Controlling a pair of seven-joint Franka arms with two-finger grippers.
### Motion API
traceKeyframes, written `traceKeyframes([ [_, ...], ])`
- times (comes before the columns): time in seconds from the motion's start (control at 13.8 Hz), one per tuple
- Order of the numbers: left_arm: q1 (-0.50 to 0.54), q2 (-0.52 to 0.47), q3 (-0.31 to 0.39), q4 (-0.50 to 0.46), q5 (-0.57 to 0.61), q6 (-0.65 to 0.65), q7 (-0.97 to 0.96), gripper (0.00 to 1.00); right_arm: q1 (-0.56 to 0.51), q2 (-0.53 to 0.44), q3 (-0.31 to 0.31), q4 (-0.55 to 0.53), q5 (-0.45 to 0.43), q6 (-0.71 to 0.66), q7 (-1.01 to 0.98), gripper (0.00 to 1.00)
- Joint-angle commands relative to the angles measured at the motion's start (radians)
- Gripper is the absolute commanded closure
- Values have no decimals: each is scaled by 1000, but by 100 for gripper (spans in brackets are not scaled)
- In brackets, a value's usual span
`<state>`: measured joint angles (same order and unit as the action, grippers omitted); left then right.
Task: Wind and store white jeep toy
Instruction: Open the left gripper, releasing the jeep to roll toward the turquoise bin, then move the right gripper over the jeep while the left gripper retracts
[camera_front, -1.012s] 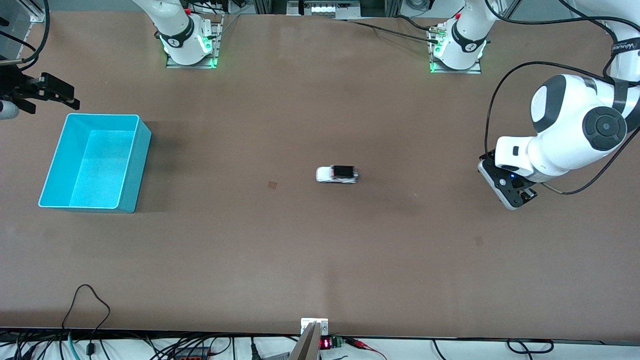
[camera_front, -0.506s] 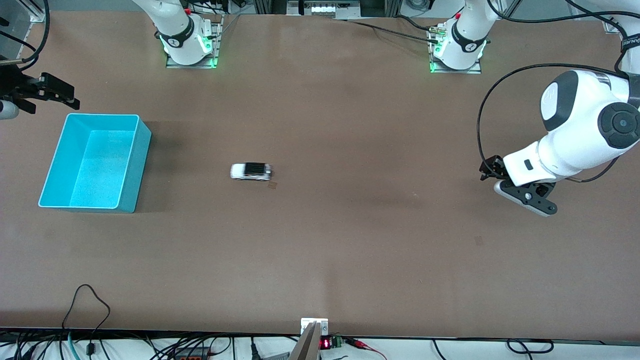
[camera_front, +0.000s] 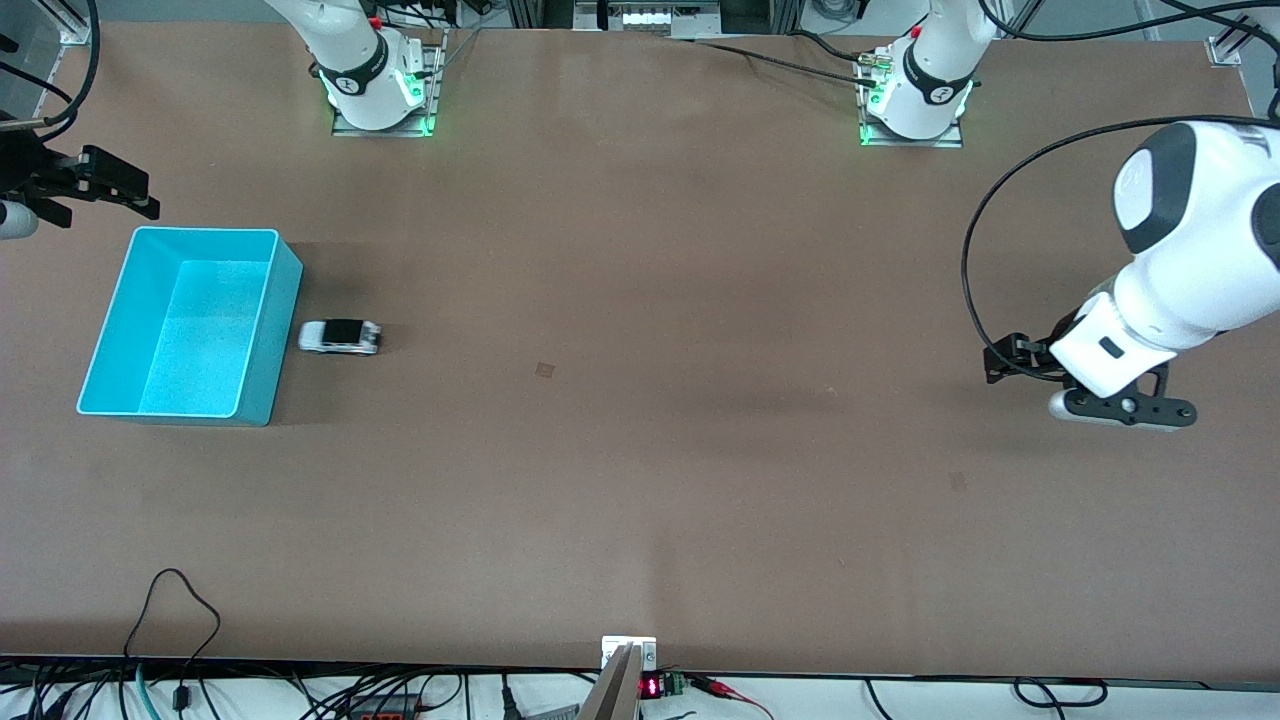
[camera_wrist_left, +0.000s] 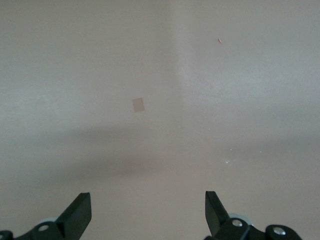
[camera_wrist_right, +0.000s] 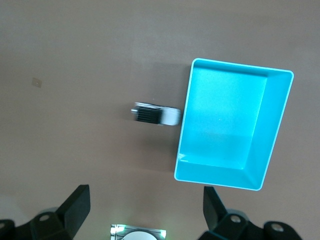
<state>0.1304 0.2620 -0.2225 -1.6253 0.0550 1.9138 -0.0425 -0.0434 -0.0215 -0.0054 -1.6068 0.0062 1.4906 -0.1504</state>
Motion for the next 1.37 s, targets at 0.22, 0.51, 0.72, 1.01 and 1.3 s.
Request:
traceKeyframes([
  [0.22,-6,10,34,108,-12,-41,-13,0,-4,6,5,16,3,-9,11,0],
  [0.51,-15,2,58,124,-12,-73,-22,0,-10,37,5,24,17,16,9,0],
  [0.72,-21,-7,69,153,-21,-121,-40,0,-1,52,5,24,15,42,5,0],
  [1.01,-123,-35,185,194,-26,-159,-65,0,0,80,10,24,14,34,-6,0],
  [1.3,-115,-49,186,200,-26,-208,-59,0,7,101,13,22,14,5,5,0],
])
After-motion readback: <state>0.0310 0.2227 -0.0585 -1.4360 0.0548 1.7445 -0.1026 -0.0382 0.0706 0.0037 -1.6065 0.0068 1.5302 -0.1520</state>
